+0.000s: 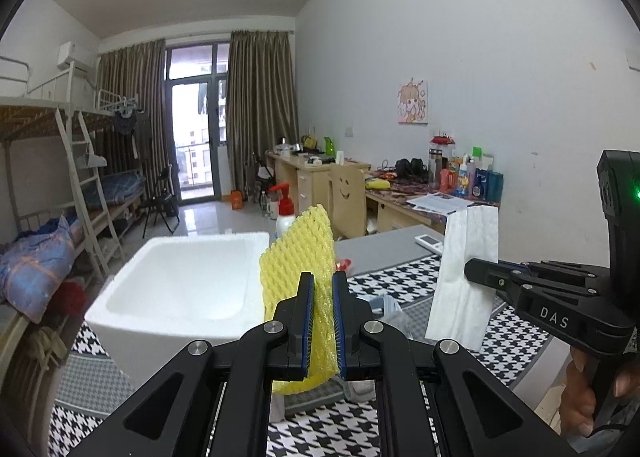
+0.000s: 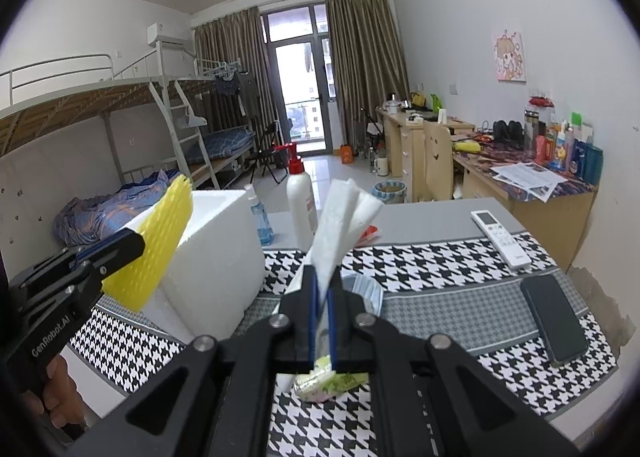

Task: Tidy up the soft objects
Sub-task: 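Carry the yellow net into the foam box and open the left tool while the right holds the tissue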

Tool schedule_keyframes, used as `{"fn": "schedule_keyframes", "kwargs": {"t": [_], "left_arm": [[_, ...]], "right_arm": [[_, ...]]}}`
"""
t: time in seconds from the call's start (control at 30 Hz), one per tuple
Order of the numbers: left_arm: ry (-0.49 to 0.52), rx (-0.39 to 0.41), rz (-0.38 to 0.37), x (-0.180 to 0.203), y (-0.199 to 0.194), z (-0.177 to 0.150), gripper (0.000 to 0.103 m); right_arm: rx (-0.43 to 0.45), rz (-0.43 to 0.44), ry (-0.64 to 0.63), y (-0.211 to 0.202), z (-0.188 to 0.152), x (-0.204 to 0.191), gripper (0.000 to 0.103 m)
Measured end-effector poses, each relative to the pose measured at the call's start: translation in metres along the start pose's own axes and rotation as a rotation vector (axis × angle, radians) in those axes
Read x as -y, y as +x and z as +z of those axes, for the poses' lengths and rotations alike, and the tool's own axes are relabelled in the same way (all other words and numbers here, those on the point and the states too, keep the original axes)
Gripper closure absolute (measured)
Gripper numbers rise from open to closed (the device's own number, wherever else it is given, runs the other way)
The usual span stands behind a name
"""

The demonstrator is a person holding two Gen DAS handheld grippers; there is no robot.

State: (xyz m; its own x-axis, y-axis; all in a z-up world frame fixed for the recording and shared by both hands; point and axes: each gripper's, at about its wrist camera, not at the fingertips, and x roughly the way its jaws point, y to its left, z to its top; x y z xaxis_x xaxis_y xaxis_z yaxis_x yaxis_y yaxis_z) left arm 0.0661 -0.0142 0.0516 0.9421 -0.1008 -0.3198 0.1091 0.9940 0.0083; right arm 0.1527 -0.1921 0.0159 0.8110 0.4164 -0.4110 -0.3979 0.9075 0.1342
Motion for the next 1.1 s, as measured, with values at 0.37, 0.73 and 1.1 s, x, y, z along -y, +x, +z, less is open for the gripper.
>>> {"fn": "schedule_keyframes", "kwargs": {"t": [0.37, 0.73, 1.1], "left_arm": [[0.016, 0.037, 0.043, -0.006, 0.005, 0.015, 0.093], [0.007, 0.076, 0.114, -0.025, 0.005, 0.028, 0.093], [-0.025, 0.074, 0.184, -0.048, 0.014, 0.031, 0.093]], "right_arm": [[0.028, 0.013, -0.003, 0.005, 0.009, -0.001, 0.096], [0.055, 0.053, -0.026, 0.012, 0.022, -0.012, 0.096], [0.063, 0.098, -0.048, 0.022, 0.030, -0.024, 0.096]]}}
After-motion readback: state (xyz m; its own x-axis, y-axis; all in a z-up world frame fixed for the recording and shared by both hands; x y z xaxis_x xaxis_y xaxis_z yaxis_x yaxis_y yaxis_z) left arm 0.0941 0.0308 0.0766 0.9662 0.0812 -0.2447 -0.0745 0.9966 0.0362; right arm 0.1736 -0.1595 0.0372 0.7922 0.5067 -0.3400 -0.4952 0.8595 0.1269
